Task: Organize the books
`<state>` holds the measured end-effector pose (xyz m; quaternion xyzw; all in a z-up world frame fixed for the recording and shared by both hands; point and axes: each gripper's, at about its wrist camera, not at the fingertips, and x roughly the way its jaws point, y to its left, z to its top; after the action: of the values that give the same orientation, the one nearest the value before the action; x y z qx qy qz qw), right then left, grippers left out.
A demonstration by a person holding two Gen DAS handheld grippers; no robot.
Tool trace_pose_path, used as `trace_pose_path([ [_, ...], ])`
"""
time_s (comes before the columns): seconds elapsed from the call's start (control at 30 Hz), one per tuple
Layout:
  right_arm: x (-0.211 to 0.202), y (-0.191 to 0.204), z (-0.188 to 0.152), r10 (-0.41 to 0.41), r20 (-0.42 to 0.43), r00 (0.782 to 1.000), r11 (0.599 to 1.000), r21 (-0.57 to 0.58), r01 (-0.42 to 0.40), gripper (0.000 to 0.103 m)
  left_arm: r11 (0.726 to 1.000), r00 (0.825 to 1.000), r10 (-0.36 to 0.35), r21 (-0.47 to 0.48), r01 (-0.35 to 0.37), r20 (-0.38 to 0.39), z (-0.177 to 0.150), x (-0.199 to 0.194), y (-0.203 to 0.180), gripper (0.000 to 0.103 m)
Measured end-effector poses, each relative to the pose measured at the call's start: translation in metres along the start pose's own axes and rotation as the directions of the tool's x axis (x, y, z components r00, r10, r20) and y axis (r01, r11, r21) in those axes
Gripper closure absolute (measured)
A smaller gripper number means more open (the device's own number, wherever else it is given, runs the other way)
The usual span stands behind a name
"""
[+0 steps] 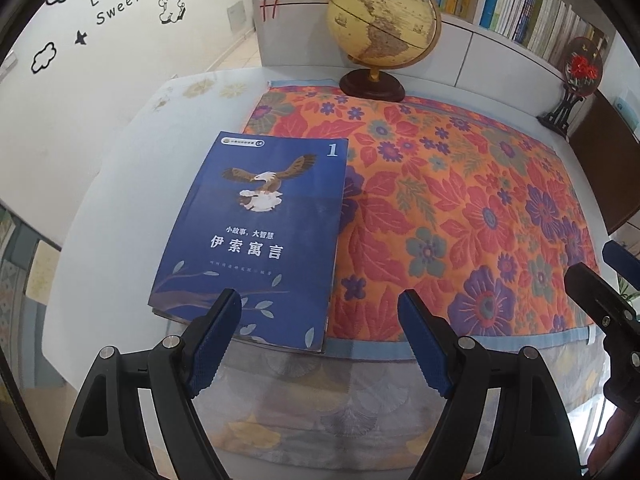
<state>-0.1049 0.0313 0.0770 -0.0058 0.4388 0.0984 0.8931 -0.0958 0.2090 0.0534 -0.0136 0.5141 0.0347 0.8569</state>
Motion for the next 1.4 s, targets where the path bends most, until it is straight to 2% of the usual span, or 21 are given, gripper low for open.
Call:
trace_pose_path([
  [1.4, 0.021, 0.002, 0.002, 0.025, -0.061, 0.998, 1.000, -0.010, -0.026, 0.016, 0.999, 0.999, 0.038, 0.018, -0.039, 0.007, 0.001, 0.003, 0.001, 0.023],
])
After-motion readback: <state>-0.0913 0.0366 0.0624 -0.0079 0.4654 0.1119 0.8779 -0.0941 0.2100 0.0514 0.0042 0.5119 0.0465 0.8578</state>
